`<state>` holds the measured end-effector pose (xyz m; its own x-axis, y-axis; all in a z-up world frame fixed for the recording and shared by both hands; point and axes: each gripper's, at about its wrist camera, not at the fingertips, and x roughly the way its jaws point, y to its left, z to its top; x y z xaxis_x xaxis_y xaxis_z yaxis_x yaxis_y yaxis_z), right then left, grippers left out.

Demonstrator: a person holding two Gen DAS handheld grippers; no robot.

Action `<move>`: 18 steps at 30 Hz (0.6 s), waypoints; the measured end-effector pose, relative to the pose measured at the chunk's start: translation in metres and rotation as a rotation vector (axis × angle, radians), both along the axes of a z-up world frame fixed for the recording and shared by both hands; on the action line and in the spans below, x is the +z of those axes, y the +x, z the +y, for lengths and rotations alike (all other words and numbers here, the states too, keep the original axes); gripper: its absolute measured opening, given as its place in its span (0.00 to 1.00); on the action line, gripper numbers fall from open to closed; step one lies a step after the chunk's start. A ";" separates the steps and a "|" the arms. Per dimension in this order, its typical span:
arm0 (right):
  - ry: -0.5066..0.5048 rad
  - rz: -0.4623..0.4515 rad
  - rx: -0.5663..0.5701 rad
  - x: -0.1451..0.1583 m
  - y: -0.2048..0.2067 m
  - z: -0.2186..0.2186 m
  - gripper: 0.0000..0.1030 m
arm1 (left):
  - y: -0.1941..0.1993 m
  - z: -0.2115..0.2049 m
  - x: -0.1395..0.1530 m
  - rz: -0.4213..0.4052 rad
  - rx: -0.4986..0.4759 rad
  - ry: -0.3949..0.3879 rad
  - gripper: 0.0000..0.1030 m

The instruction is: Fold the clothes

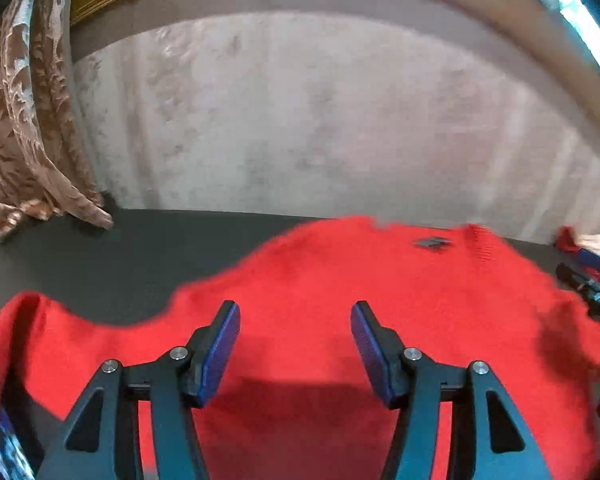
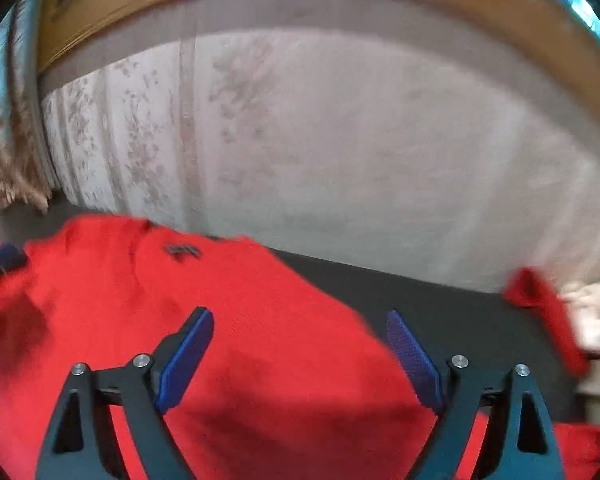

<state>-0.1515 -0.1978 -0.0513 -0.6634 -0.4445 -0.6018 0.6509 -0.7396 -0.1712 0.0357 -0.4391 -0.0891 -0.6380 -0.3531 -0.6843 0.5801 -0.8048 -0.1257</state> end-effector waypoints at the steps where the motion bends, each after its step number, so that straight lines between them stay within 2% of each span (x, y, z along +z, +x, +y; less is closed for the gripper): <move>1: 0.040 0.047 -0.021 -0.001 0.008 0.023 0.87 | 0.007 0.011 0.003 0.016 -0.032 0.027 0.57; 4: 0.168 0.168 -0.123 -0.004 0.031 0.105 0.88 | 0.027 0.047 0.003 0.054 -0.112 0.106 0.58; 7: 0.272 0.226 -0.282 -0.006 0.045 0.192 0.89 | 0.042 0.077 -0.006 0.063 -0.136 0.157 0.58; 10: 0.364 0.258 -0.431 -0.009 0.052 0.271 0.90 | 0.054 0.096 -0.017 0.065 -0.121 0.205 0.58; 14: 0.398 0.251 -0.514 -0.013 0.046 0.326 0.91 | 0.064 0.106 -0.029 0.051 -0.076 0.240 0.58; 18: 0.414 0.254 -0.531 -0.013 0.030 0.341 0.91 | 0.066 0.114 -0.036 0.023 -0.063 0.247 0.58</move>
